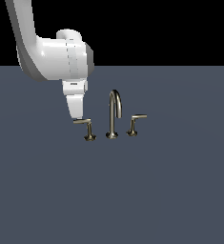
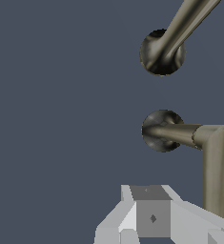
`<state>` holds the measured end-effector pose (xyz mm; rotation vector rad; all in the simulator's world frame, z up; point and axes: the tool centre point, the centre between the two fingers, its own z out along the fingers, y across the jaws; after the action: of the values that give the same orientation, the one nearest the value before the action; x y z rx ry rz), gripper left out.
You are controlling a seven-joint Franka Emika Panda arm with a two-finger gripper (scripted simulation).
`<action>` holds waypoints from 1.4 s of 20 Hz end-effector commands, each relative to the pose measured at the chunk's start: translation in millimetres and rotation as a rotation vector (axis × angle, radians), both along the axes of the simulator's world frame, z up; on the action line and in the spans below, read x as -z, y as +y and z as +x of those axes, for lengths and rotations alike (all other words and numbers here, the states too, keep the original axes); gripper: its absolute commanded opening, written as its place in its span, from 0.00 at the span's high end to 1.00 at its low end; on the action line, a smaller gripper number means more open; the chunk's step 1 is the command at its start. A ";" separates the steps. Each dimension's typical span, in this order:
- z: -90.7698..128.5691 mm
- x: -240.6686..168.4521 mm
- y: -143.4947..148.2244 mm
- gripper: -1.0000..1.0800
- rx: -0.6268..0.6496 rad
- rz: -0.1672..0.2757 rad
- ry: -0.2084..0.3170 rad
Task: Turn on the faucet by rotating a designated handle.
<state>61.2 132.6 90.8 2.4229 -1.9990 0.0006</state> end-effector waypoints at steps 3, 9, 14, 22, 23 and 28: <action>-12.4 -0.1 4.3 1.00 -0.001 0.000 0.000; -31.5 0.0 10.4 1.00 -0.001 0.000 0.000; -32.5 -0.1 5.0 1.00 0.006 0.002 -0.009; -57.2 0.0 -2.3 1.00 0.002 0.001 -0.004; -60.4 0.0 -3.3 1.00 0.002 0.001 -0.003; -73.2 -0.1 -7.1 1.00 0.000 0.001 -0.001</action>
<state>-6.3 132.4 90.7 2.4383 -1.9971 0.0047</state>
